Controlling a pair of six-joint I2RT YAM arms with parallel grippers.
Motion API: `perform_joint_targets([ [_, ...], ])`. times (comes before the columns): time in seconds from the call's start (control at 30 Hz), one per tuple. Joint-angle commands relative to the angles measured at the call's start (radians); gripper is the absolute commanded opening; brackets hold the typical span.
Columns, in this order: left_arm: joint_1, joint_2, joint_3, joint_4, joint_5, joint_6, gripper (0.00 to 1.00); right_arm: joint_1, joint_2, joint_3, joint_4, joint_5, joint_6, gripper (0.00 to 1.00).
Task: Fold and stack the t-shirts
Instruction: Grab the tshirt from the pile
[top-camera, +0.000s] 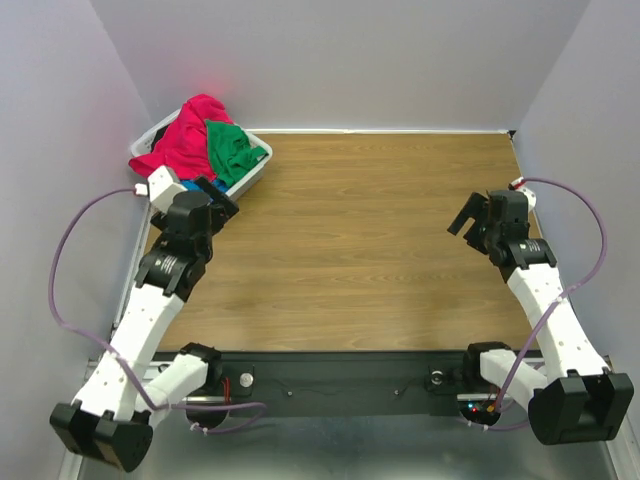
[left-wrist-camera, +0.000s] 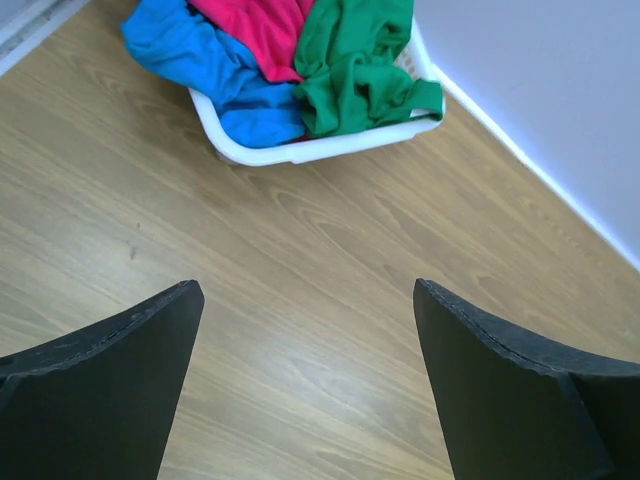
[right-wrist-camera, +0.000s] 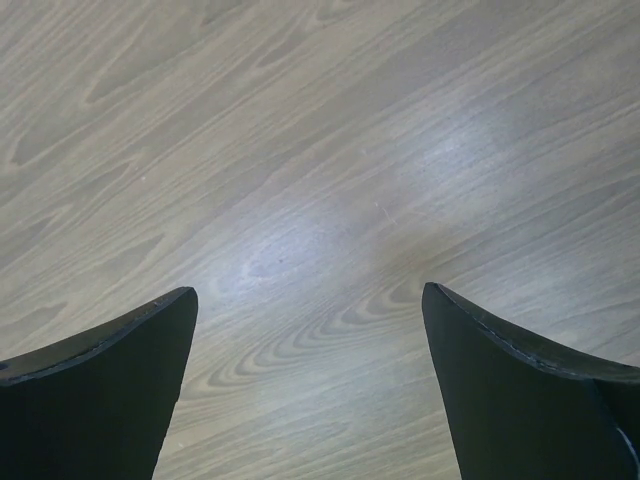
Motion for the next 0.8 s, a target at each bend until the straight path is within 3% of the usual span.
perform_joint_targets([
  [0.0,0.006,0.125,0.091,0.102,0.021,0.053,0.99,-0.003,0.023,0.09,0.015,-0.017,-0.021,1.0],
  [0.1,0.032,0.303,0.157,0.161,0.048,0.107,0.98,-0.003,0.058,0.119,0.047,-0.065,-0.08,1.0],
  [0.3,0.1,0.59,0.377,0.145,0.105,0.171,0.98,-0.003,0.12,0.163,0.087,-0.055,-0.003,1.0],
  [0.53,0.144,0.834,0.573,0.147,0.111,0.216,0.98,-0.003,0.072,0.11,0.264,-0.109,0.04,1.0],
  [0.77,0.18,1.044,0.728,0.133,0.099,0.234,0.92,-0.003,0.114,0.128,0.281,-0.132,0.034,1.0],
])
